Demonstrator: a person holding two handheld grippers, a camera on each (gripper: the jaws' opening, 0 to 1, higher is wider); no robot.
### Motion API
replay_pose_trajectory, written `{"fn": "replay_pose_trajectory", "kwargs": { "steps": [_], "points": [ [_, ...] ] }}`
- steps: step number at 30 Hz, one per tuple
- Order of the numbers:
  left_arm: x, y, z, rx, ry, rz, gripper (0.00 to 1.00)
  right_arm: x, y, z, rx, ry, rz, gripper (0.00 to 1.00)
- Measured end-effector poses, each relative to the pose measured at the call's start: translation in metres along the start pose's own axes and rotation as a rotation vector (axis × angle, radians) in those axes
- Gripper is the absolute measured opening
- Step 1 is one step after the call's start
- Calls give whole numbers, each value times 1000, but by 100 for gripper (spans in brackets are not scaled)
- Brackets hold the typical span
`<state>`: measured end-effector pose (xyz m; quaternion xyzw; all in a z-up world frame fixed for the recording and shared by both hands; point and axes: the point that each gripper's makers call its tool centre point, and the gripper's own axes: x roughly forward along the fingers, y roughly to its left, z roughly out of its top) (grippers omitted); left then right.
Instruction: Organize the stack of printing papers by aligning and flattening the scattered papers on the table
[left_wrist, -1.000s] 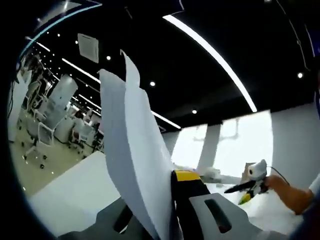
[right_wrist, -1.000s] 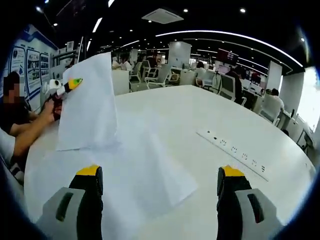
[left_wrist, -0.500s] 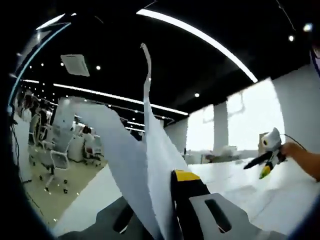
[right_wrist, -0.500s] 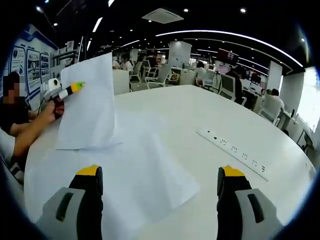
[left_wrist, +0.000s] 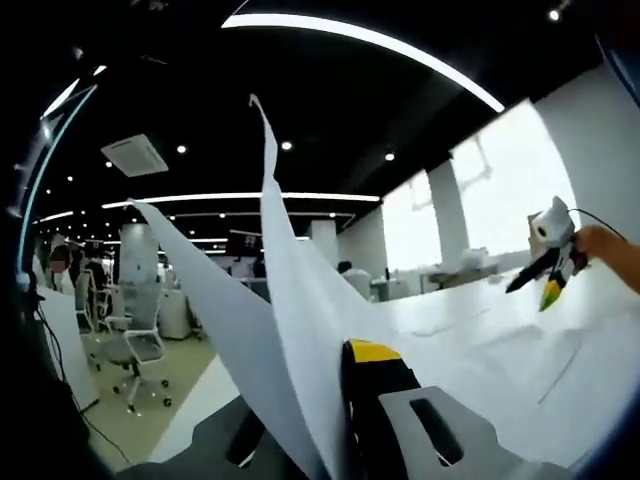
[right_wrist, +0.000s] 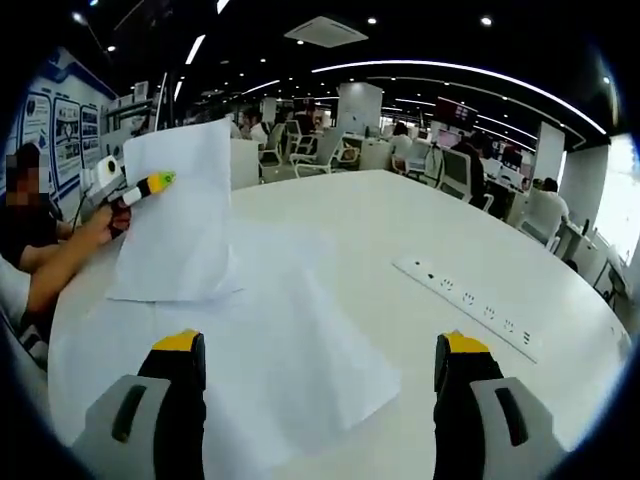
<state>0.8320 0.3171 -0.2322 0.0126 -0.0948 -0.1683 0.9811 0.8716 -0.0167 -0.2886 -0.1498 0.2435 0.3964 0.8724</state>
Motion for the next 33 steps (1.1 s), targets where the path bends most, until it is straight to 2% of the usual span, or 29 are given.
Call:
{"fn": "replay_pose_trajectory", "kwargs": {
  "steps": [18, 33],
  "points": [
    [2, 5, -10, -30, 47, 25, 7, 5, -3, -2, 2, 14, 0, 90],
    [3, 1, -9, -45, 42, 18, 7, 12, 0, -8, 4, 35, 15, 90]
  ]
}}
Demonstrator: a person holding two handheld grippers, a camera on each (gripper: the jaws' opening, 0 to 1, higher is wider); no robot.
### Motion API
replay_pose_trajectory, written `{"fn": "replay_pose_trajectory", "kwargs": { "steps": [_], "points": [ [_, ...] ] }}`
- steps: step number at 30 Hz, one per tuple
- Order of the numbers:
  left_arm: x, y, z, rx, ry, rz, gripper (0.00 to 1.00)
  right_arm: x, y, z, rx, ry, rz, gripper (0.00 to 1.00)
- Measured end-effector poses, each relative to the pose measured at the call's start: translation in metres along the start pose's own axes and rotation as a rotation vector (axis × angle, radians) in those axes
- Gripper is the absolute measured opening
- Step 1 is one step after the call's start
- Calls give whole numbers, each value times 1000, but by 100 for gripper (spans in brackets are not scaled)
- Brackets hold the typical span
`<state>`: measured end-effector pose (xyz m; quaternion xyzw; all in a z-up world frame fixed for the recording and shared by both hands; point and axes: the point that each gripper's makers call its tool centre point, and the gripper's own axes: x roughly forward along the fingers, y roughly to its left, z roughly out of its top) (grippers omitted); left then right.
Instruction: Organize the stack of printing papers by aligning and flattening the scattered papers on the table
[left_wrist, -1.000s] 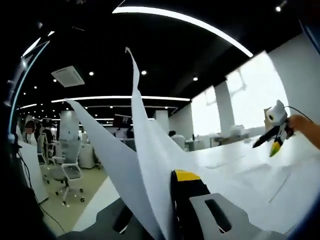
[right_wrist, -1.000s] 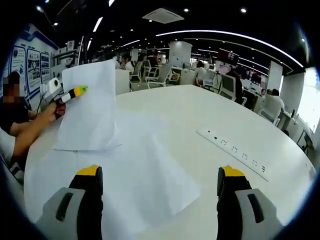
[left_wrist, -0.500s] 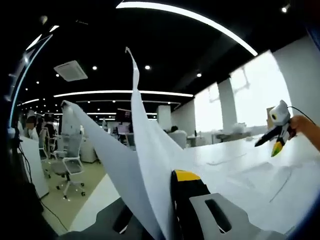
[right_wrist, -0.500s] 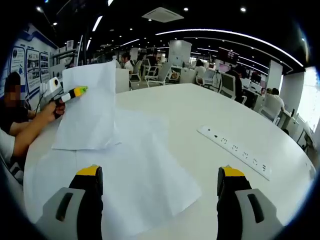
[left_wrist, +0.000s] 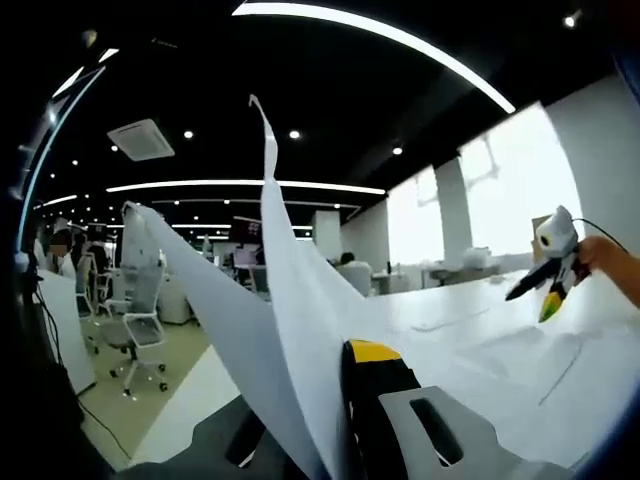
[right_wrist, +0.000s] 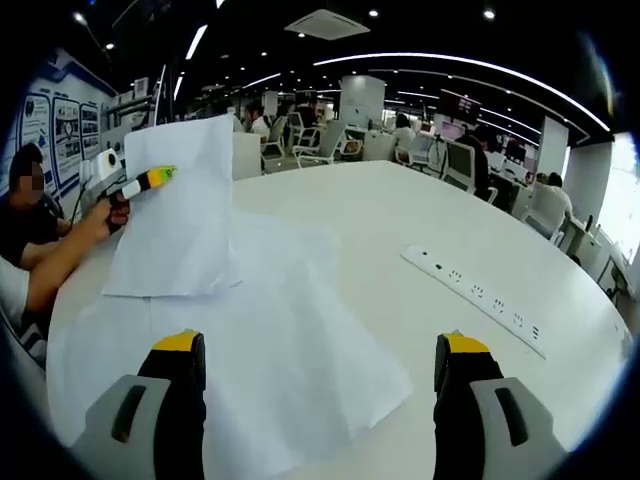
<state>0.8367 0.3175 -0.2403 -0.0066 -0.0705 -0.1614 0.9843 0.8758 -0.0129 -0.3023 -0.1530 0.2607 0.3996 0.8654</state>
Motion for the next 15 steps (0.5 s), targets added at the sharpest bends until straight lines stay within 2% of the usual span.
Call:
{"fn": "replay_pose_trajectory", "kwargs": {
  "steps": [15],
  "points": [
    [0, 0, 1, -4, -3, -3, 7, 5, 0, -5, 2, 21, 4, 90]
  ]
}}
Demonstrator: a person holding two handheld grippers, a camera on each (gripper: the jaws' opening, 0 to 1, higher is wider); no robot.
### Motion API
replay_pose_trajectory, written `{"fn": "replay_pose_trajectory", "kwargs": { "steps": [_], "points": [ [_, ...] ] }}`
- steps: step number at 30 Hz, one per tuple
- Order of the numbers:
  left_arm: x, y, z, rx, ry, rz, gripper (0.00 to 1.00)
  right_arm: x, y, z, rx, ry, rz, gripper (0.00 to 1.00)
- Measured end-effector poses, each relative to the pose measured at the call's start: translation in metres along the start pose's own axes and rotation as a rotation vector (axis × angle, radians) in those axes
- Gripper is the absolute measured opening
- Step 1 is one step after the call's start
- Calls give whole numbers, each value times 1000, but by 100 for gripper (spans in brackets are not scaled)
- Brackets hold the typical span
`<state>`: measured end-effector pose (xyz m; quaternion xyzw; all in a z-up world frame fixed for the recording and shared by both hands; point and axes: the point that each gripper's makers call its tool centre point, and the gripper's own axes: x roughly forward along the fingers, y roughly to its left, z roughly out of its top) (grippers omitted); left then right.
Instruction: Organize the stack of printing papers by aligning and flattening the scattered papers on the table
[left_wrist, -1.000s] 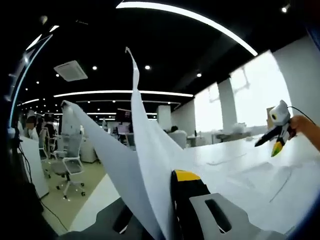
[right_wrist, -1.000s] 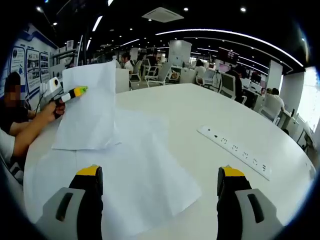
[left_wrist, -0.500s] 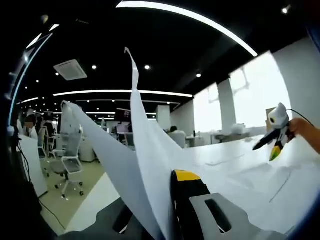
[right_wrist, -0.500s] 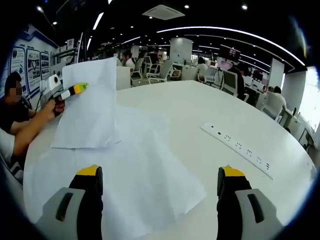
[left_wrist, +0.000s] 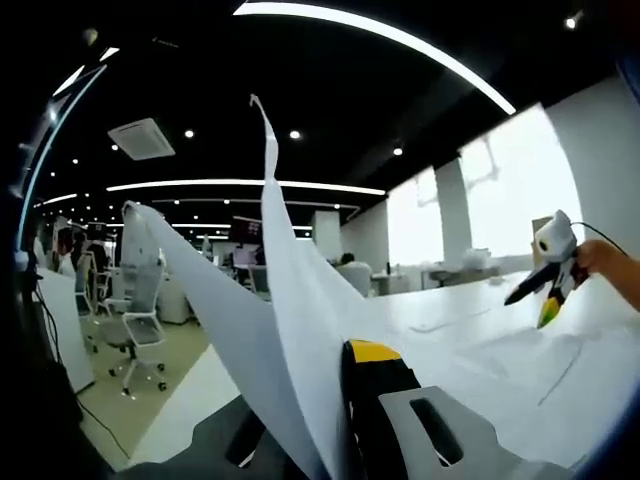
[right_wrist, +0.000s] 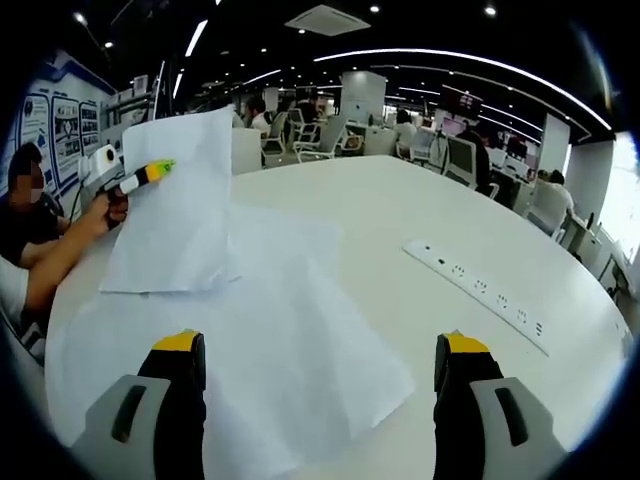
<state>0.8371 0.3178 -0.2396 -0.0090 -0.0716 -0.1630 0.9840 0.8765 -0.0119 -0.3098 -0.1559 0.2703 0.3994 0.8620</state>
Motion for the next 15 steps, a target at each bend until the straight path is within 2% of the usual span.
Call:
{"fn": "replay_pose_trajectory", "kwargs": {
  "steps": [15],
  "points": [
    [0, -1, 0, 1, 1, -1, 7, 4, 1, -4, 4, 15, 8, 90]
  ]
}}
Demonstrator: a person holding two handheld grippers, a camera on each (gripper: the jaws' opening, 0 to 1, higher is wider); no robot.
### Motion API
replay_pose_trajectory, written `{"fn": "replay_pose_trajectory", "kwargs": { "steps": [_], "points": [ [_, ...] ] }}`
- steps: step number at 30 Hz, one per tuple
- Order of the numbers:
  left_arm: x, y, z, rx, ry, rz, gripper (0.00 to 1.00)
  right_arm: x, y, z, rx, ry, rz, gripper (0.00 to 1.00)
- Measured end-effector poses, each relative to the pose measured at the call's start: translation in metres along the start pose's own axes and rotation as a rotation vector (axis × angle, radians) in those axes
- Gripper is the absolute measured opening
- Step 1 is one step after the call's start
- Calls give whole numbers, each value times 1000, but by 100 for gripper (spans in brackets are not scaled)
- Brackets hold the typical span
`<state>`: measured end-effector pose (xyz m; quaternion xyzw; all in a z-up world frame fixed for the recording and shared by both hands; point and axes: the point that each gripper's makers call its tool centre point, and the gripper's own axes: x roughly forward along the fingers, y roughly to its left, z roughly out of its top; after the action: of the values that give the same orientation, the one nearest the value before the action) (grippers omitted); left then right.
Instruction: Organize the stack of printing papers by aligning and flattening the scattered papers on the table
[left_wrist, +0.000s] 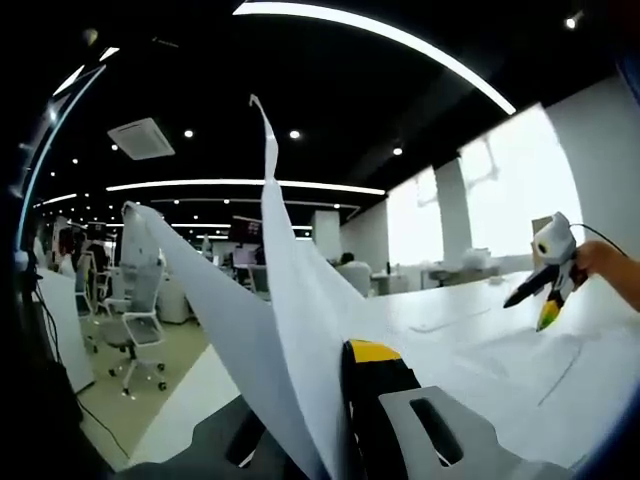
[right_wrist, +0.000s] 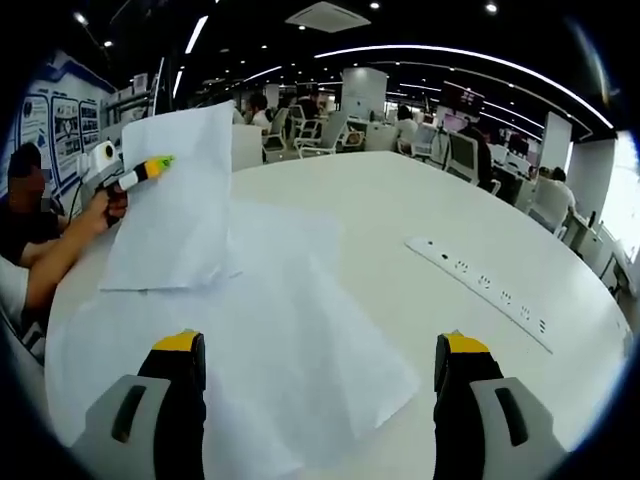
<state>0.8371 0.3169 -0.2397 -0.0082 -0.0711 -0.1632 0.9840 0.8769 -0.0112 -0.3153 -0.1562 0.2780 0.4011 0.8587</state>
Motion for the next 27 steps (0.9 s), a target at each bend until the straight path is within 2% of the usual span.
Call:
{"fn": "replay_pose_trajectory", "kwargs": {
  "steps": [27],
  "points": [
    [1, -1, 0, 1, 0, -3, 7, 10, 4, -10, 0, 39, 15, 90]
  ]
}}
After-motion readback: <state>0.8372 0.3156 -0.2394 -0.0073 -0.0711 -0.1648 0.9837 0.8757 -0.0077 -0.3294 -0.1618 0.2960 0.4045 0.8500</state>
